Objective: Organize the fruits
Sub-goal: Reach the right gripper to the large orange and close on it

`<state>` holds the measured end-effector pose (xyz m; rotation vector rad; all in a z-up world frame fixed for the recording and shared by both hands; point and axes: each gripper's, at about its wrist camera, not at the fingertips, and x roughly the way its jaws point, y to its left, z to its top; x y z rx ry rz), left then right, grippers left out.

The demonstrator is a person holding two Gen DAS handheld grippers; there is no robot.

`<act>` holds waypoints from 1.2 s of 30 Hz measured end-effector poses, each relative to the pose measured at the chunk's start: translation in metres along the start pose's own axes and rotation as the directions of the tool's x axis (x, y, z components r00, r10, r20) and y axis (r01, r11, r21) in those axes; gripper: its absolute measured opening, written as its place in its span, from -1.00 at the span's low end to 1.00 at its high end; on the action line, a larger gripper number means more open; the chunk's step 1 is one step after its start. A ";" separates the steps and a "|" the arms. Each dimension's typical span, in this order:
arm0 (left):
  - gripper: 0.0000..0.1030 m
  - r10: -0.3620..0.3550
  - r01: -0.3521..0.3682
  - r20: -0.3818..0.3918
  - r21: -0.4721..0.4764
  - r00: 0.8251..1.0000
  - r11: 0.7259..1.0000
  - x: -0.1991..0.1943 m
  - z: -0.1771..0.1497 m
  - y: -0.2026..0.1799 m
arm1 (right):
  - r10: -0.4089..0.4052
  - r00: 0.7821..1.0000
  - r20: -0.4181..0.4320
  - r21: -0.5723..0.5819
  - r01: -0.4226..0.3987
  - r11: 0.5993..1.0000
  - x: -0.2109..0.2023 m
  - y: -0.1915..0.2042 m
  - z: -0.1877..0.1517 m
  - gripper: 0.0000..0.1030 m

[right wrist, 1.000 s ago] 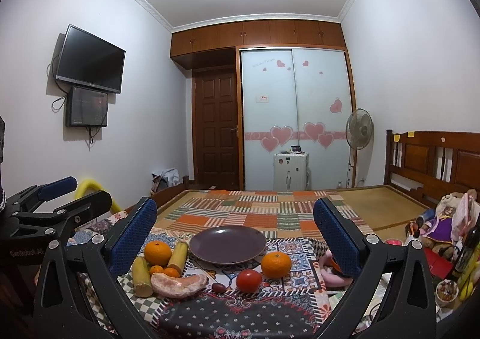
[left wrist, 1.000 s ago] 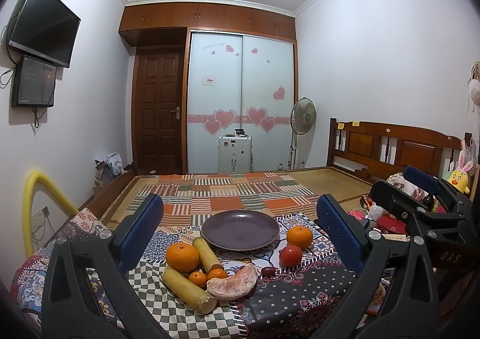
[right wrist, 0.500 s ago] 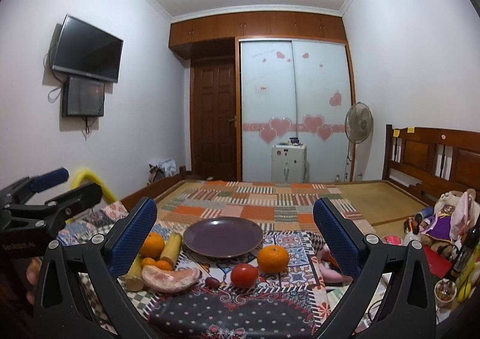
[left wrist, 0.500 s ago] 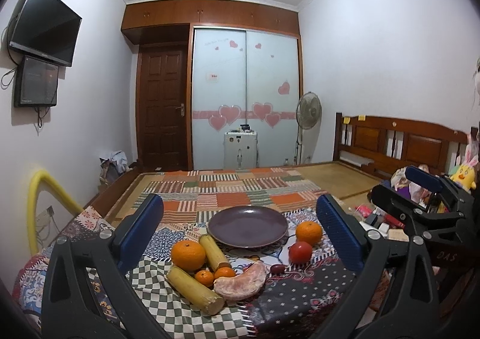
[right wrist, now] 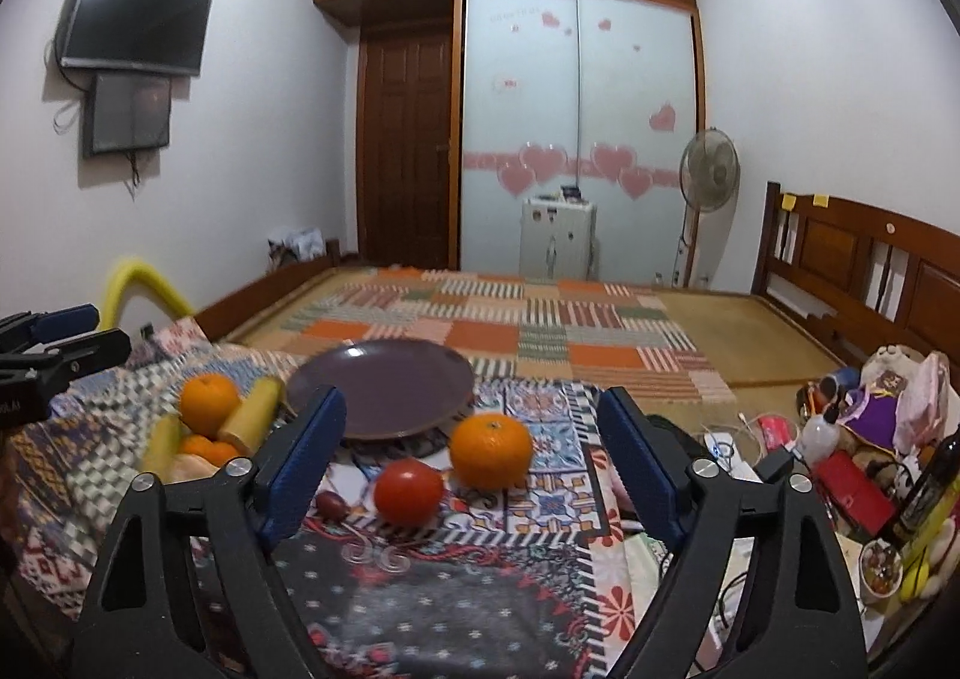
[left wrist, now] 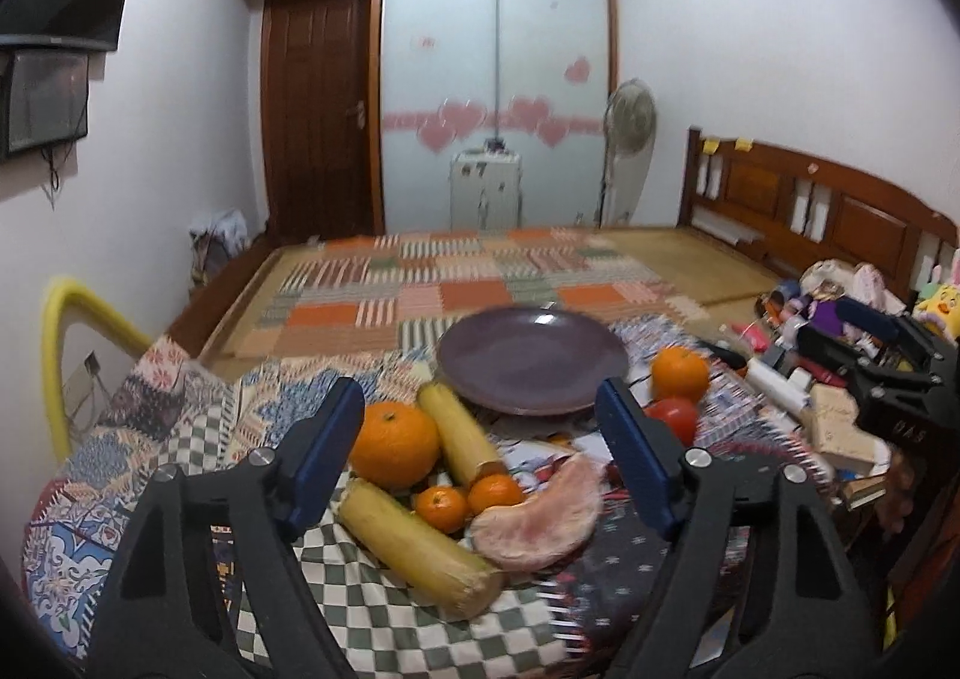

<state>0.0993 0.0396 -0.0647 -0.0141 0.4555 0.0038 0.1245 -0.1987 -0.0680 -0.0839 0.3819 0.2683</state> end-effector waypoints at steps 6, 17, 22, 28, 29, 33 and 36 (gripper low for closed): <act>0.51 0.038 -0.037 -0.092 0.017 0.995 0.999 0.042 -0.003 0.020 | 0.008 0.996 -0.093 -0.004 -0.008 1.000 0.034 -0.012 -0.004 0.36; 0.51 0.045 -0.043 -0.257 0.014 0.965 0.999 0.109 -0.011 0.051 | 0.037 0.977 -0.211 -0.020 -0.042 0.999 0.091 -0.021 -0.006 0.36; 0.43 0.023 -0.026 -0.308 -0.004 0.951 1.000 0.126 -0.015 0.055 | 0.076 0.950 -0.304 -0.012 -0.083 0.996 0.112 -0.021 -0.010 0.36; 0.36 -0.017 0.001 -0.358 -0.046 0.934 0.999 0.141 -0.020 0.061 | 0.125 0.926 -0.357 0.004 -0.132 0.991 0.117 -0.023 -0.006 0.36; 0.36 -0.023 0.005 -0.366 -0.051 0.930 0.999 0.143 -0.021 0.062 | 0.124 0.924 -0.362 0.000 -0.133 0.991 0.117 -0.023 -0.005 0.36; 0.35 -0.028 0.006 -0.369 -0.060 0.929 0.998 0.147 -0.022 0.063 | 0.110 0.918 -0.381 -0.035 -0.134 0.990 0.119 -0.017 -0.002 0.36; 0.35 -0.034 0.009 -0.367 -0.072 0.930 0.997 0.147 -0.023 0.065 | 0.122 0.903 -0.412 -0.035 -0.149 0.988 0.124 -0.016 -0.004 0.36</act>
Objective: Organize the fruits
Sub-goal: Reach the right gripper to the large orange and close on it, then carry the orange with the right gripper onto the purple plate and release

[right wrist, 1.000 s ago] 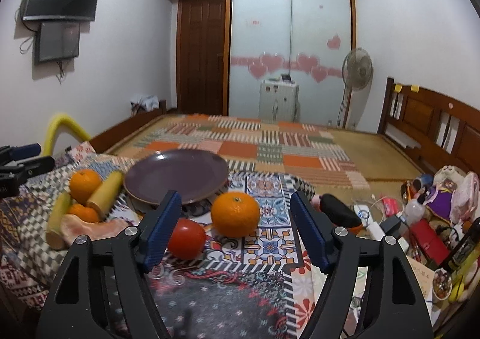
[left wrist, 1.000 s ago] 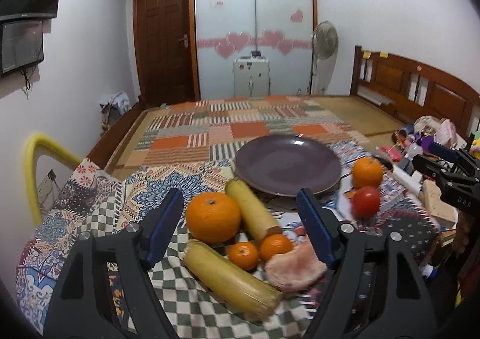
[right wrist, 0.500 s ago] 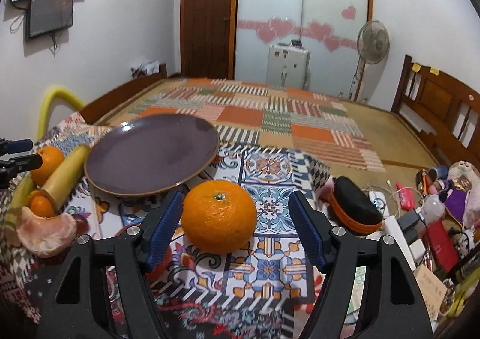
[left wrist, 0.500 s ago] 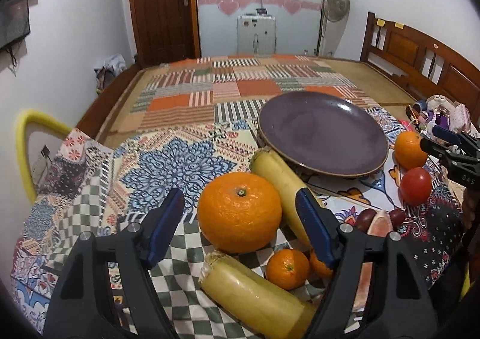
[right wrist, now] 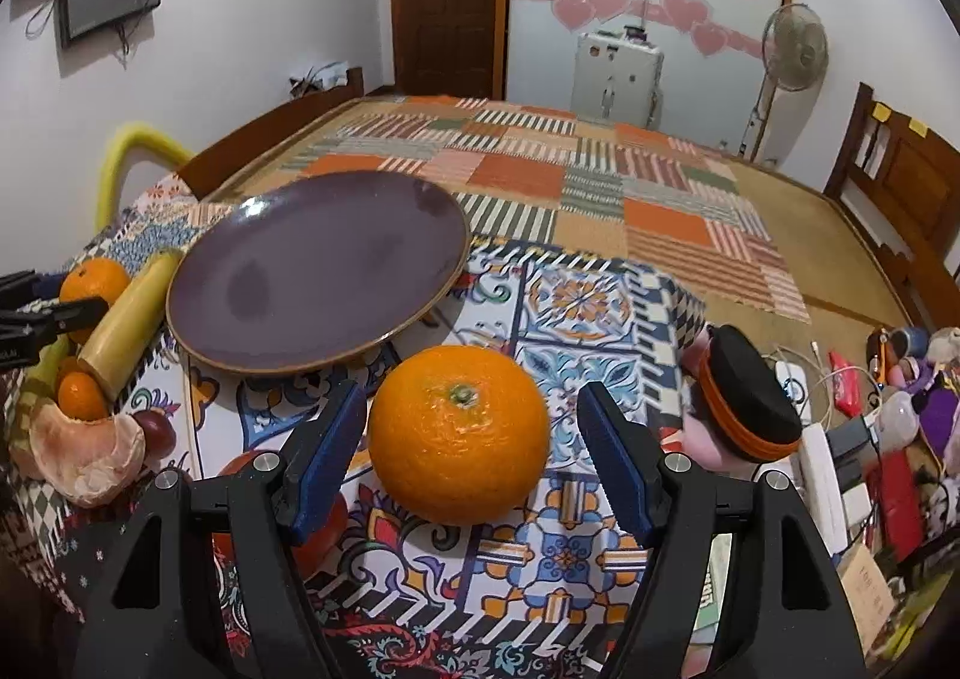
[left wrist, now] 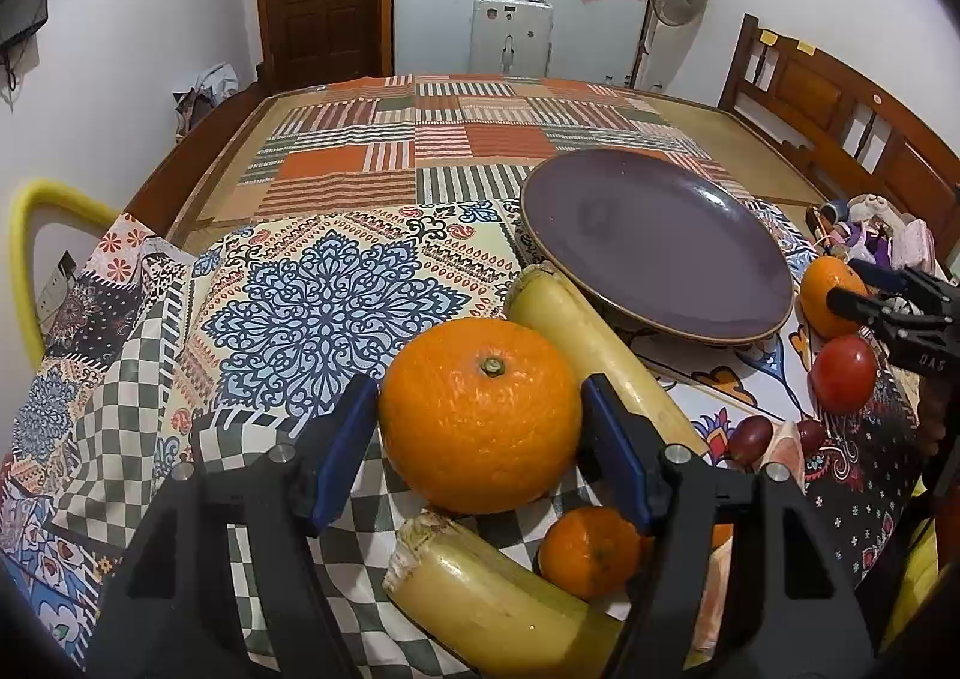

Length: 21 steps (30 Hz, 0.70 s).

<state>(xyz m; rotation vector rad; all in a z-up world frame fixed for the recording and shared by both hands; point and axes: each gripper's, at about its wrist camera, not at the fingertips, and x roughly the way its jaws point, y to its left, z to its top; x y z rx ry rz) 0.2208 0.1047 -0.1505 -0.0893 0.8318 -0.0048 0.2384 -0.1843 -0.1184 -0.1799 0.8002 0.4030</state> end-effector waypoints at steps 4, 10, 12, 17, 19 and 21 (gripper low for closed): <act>0.34 -0.002 0.002 0.006 0.001 1.000 1.000 -0.001 -0.001 0.000 | 0.030 0.999 -0.028 0.036 -0.029 0.999 0.010 -0.007 0.001 0.35; 0.31 -0.001 0.001 0.002 0.001 1.000 1.000 -0.001 0.001 -0.001 | 0.091 0.994 -0.053 0.077 -0.087 0.993 0.016 -0.013 0.003 0.21; 0.31 0.000 0.000 0.000 -0.008 1.000 1.000 -0.002 0.001 0.001 | 0.079 0.996 -0.051 0.067 -0.076 0.995 0.016 -0.010 0.003 0.20; 0.30 0.010 -0.009 0.027 -0.018 1.000 1.000 -0.013 0.007 0.001 | 0.078 0.997 -0.016 0.070 -0.076 0.995 0.005 -0.009 0.004 0.20; 0.30 0.010 -0.009 0.044 -0.020 0.999 1.000 -0.019 0.011 -0.001 | 0.075 0.997 0.008 0.069 -0.075 0.995 -0.003 -0.008 0.007 0.20; 0.31 0.011 -0.010 0.068 -0.016 0.998 1.000 -0.028 0.016 -0.005 | 0.067 0.997 0.035 0.061 -0.069 0.996 -0.010 -0.007 0.013 0.20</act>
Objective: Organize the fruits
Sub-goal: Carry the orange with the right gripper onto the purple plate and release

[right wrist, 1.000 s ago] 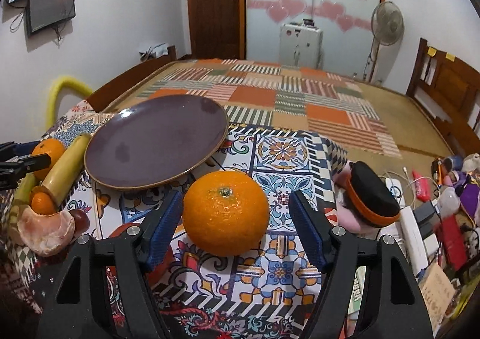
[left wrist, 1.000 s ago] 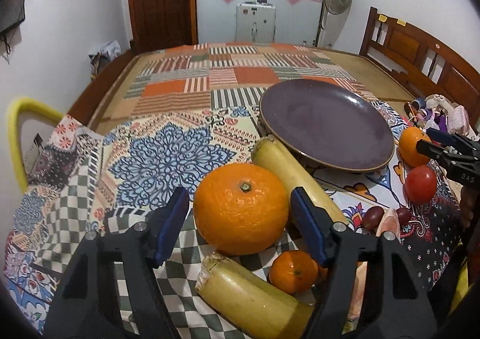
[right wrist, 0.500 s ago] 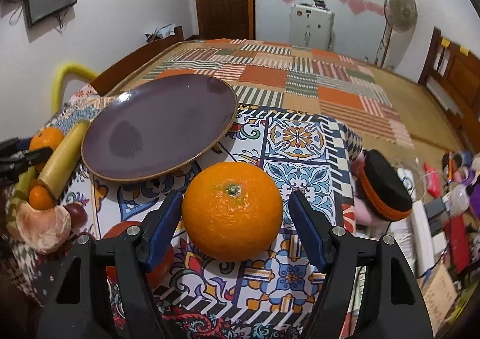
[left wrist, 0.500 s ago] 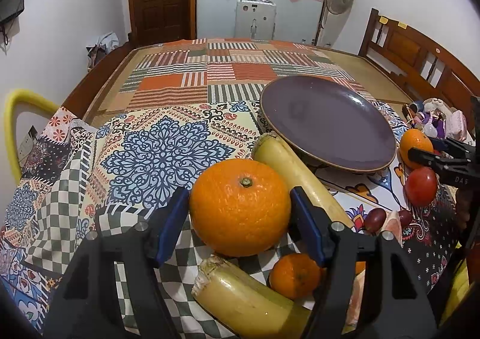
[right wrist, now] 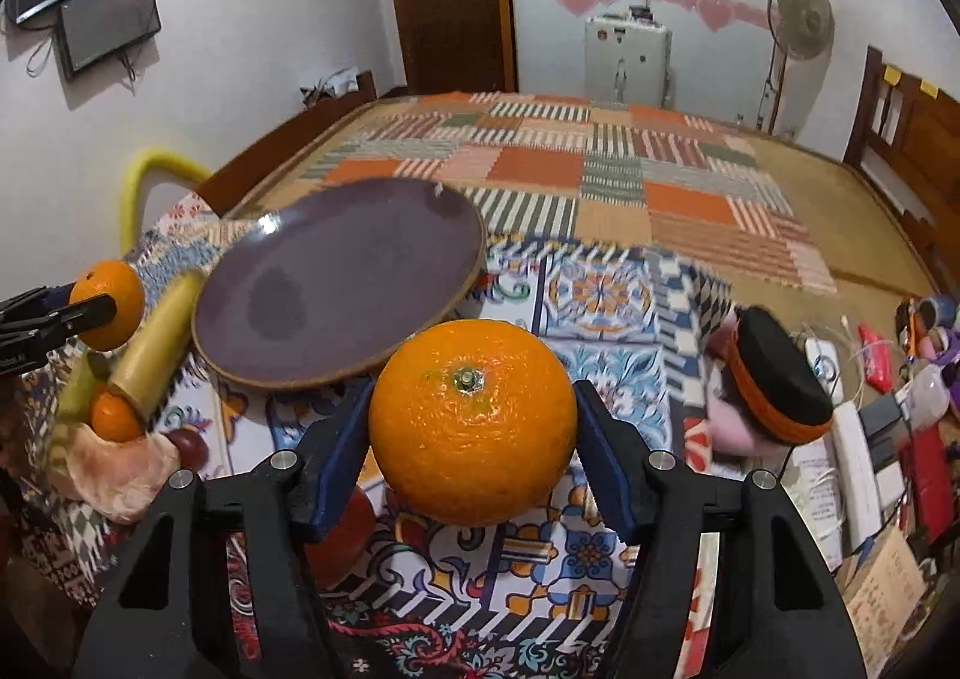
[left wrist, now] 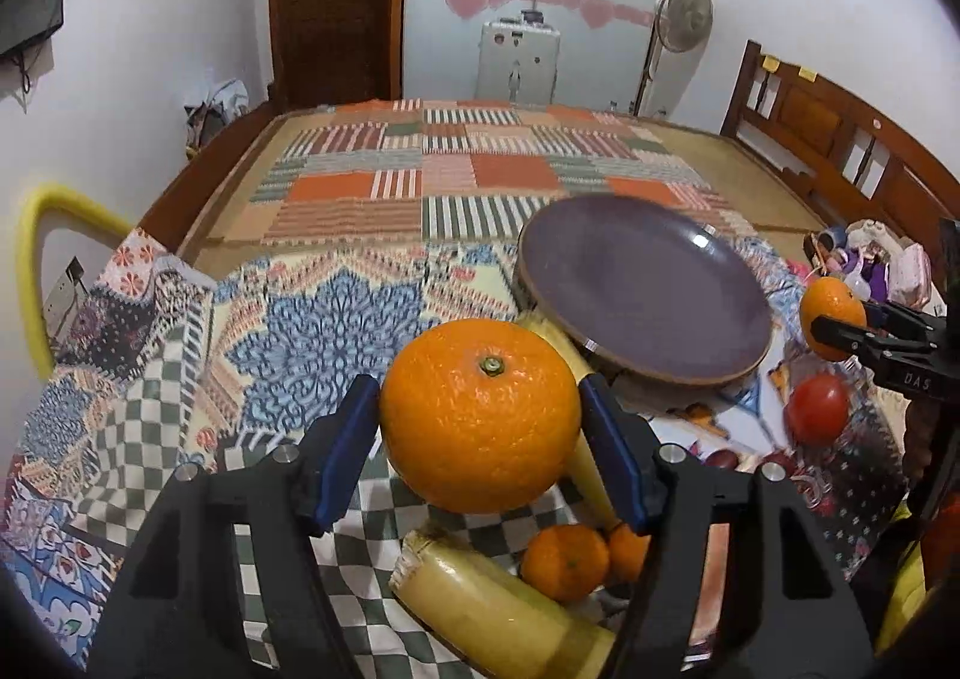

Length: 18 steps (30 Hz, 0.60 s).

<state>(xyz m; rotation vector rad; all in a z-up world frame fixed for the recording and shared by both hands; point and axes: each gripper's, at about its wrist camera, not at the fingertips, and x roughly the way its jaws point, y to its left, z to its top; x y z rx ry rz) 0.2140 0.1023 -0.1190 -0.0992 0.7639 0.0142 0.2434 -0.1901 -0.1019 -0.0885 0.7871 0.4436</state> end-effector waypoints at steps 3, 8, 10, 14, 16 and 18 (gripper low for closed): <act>0.30 0.000 0.000 0.039 0.017 0.999 1.000 -0.012 0.009 -0.008 | 0.003 0.999 0.032 -0.004 -0.003 1.000 -0.009 0.001 0.007 0.20; 0.31 -0.015 0.012 0.087 0.034 0.996 0.999 -0.027 0.025 -0.023 | 0.011 0.996 0.083 -0.011 -0.010 1.000 -0.019 0.006 0.020 0.20; 0.31 -0.022 0.018 0.099 0.041 0.995 0.999 -0.030 0.032 -0.029 | 0.014 0.995 0.102 -0.014 -0.013 1.000 -0.023 0.007 0.024 0.20; 0.31 -0.023 0.016 0.112 0.061 0.993 0.998 -0.030 0.042 -0.041 | 0.021 0.992 0.128 -0.020 -0.018 1.000 -0.025 0.012 0.033 0.20; 0.31 -0.025 0.017 0.117 0.068 0.993 0.998 -0.030 0.048 -0.046 | 0.021 0.990 0.142 -0.025 -0.017 1.000 -0.024 0.013 0.039 0.20; 0.31 -0.031 0.022 0.119 0.069 0.992 0.997 -0.028 0.053 -0.049 | 0.023 0.988 0.153 -0.028 -0.019 0.999 -0.023 0.015 0.042 0.20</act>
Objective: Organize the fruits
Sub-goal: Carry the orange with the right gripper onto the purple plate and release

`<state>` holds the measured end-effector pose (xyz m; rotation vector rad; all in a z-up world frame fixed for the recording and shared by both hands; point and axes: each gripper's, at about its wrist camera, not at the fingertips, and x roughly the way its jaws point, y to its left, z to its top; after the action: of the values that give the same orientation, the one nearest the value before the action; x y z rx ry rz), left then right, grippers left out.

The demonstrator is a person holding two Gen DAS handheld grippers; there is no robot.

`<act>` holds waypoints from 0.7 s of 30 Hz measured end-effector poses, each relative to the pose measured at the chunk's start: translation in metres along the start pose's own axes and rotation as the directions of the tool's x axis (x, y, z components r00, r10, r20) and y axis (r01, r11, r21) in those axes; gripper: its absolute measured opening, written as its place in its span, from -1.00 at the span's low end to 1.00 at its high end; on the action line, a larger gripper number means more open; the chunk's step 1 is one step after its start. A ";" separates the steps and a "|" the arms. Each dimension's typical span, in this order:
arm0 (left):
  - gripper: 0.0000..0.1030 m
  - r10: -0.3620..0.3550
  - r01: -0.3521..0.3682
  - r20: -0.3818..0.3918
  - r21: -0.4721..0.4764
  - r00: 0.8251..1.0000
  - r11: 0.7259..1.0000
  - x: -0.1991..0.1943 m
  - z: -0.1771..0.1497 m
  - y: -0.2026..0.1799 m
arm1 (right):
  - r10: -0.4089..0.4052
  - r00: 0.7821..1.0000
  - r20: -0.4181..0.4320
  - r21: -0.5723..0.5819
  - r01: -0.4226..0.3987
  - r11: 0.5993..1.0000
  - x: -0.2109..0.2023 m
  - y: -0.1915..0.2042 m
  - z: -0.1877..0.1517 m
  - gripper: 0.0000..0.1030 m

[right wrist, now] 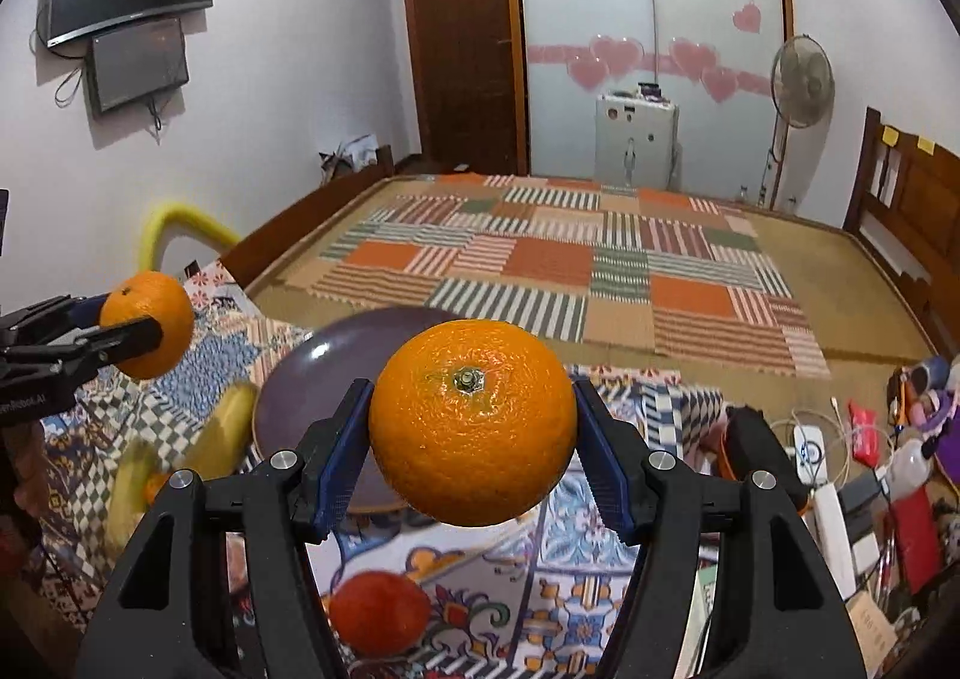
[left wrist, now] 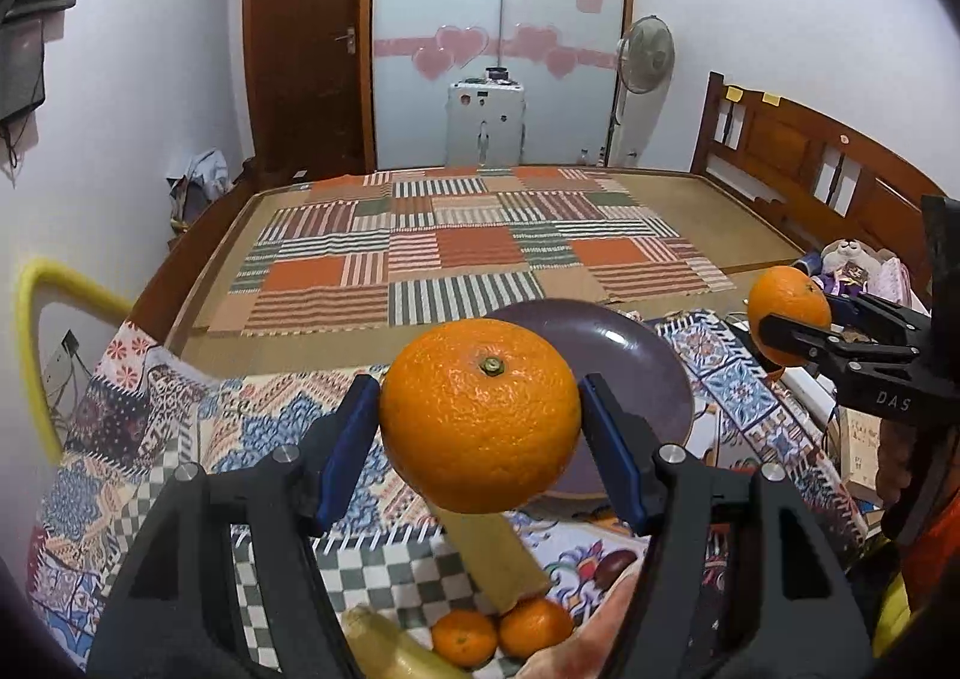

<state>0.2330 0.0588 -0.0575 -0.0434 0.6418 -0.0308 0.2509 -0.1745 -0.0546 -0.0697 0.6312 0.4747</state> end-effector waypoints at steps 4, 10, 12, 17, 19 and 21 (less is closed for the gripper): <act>0.31 -0.013 0.013 -0.001 -0.011 1.000 1.000 0.009 0.011 -0.003 | -0.002 1.000 0.010 -0.004 0.002 1.000 0.009 0.002 0.008 0.20; 0.31 -0.010 0.010 -0.007 -0.009 1.000 1.000 0.031 0.026 -0.005 | 0.002 1.000 0.001 0.000 -0.002 1.000 0.030 0.003 0.015 0.20; 0.31 -0.005 0.005 -0.020 -0.001 1.000 1.000 0.042 0.030 -0.007 | 0.000 1.000 -0.009 -0.002 0.000 1.000 0.039 0.003 0.017 0.20; 0.31 0.000 0.001 -0.062 0.009 0.998 1.000 0.069 0.038 -0.007 | 0.009 0.999 -0.049 -0.001 -0.009 1.000 0.064 -0.002 0.019 0.20; 0.31 0.001 0.000 -0.076 0.010 0.997 1.000 0.079 0.039 -0.007 | 0.030 0.996 -0.081 0.019 -0.029 0.999 0.077 -0.006 0.019 0.20; 0.31 0.001 -0.001 -0.095 0.006 0.995 1.000 0.090 0.040 -0.006 | 0.027 0.994 -0.103 0.020 -0.025 0.999 0.085 -0.007 0.018 0.20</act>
<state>0.3285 0.0501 -0.0788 -0.0360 0.7372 -0.0341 0.3237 -0.1428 -0.0900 -0.0690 0.7387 0.4928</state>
